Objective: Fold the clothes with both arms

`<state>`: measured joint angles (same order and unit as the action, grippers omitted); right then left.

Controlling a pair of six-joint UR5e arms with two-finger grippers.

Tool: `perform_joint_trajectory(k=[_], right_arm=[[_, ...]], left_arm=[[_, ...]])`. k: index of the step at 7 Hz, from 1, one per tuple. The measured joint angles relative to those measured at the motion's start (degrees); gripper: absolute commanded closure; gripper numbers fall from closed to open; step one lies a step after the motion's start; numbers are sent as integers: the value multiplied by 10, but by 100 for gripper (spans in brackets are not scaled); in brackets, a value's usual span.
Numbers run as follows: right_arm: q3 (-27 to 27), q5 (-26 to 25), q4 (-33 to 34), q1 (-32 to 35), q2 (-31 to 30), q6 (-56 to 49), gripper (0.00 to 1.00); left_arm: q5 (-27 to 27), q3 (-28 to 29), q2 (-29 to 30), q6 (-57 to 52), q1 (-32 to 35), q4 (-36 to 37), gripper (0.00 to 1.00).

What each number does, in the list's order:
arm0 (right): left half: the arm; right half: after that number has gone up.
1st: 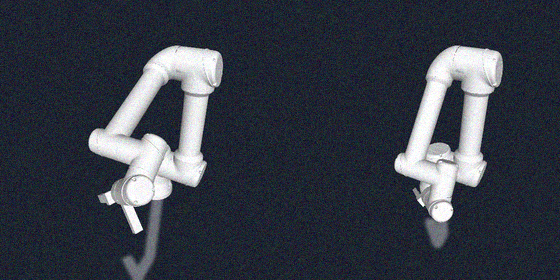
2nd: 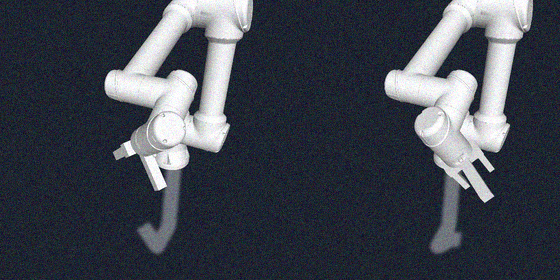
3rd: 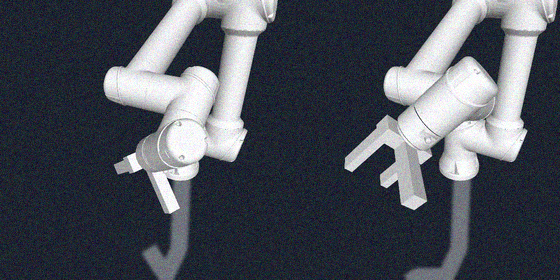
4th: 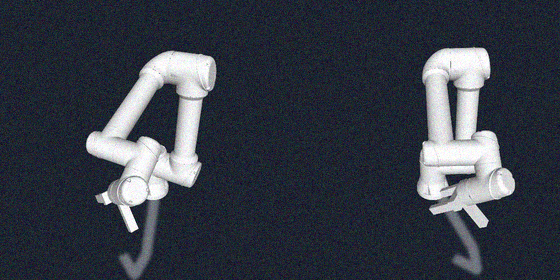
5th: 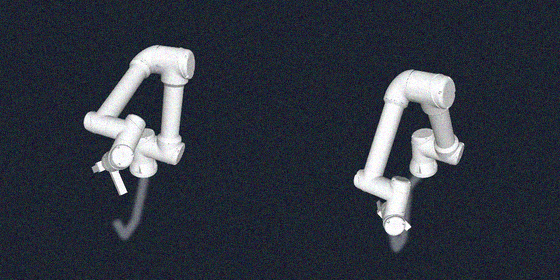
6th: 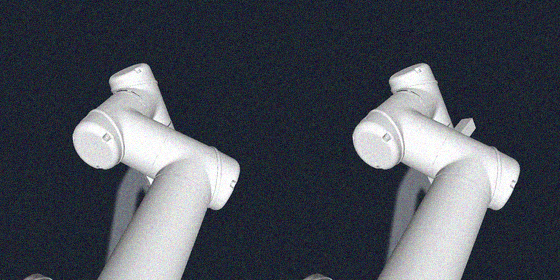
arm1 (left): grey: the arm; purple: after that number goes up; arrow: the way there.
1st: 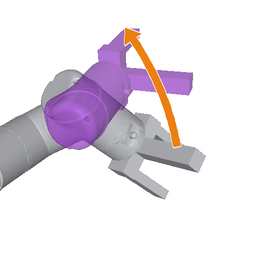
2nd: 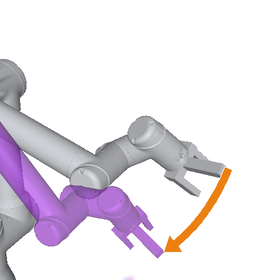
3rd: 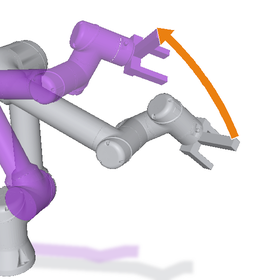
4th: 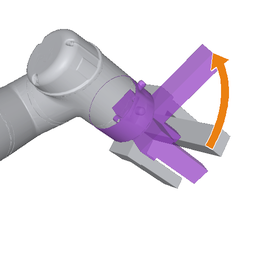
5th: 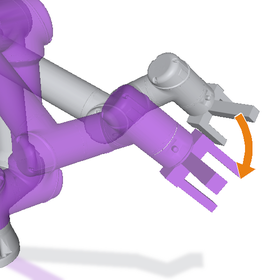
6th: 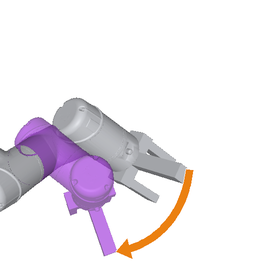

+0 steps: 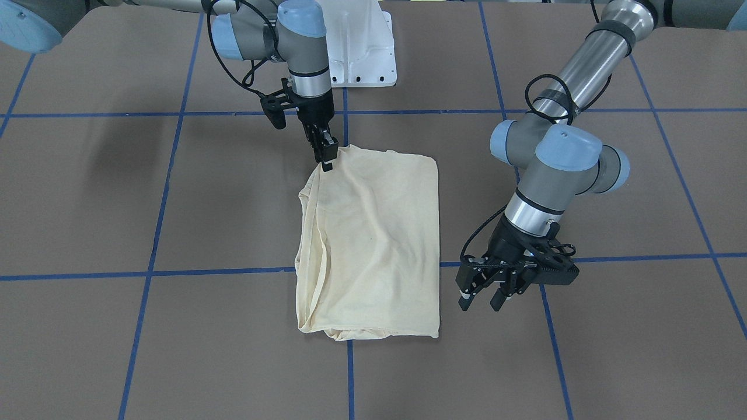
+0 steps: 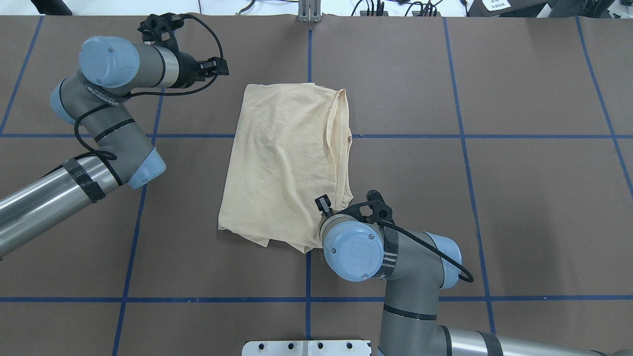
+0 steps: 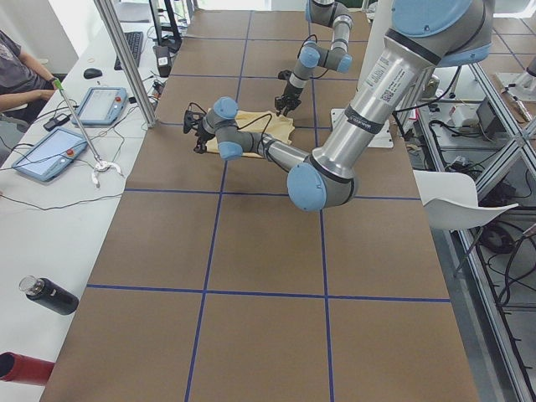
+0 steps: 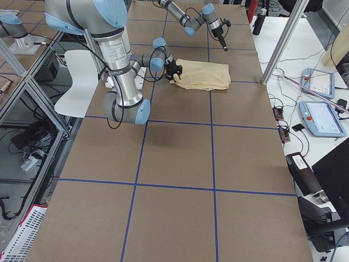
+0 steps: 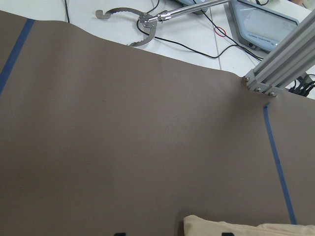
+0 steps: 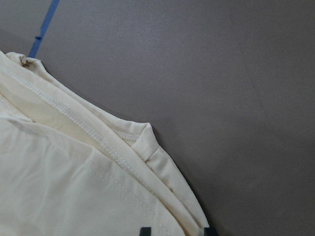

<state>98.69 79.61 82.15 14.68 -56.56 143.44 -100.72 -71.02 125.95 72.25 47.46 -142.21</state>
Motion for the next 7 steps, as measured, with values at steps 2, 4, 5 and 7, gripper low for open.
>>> perform_joint_trajectory(k=[2,4,5,7], right_arm=[[-5,0,0,0,0,0,49],[-8,0,0,0,2,0,55],[-9,-1,0,0,3,1,55],[-14,-1,-1,0,4,1,64]], left_arm=[[0,0,-2,0,-1,-1,28],[0,0,-3,1,-1,-1,28],[0,0,-3,2,-1,-1,29],[0,0,-4,3,-1,-2,29]])
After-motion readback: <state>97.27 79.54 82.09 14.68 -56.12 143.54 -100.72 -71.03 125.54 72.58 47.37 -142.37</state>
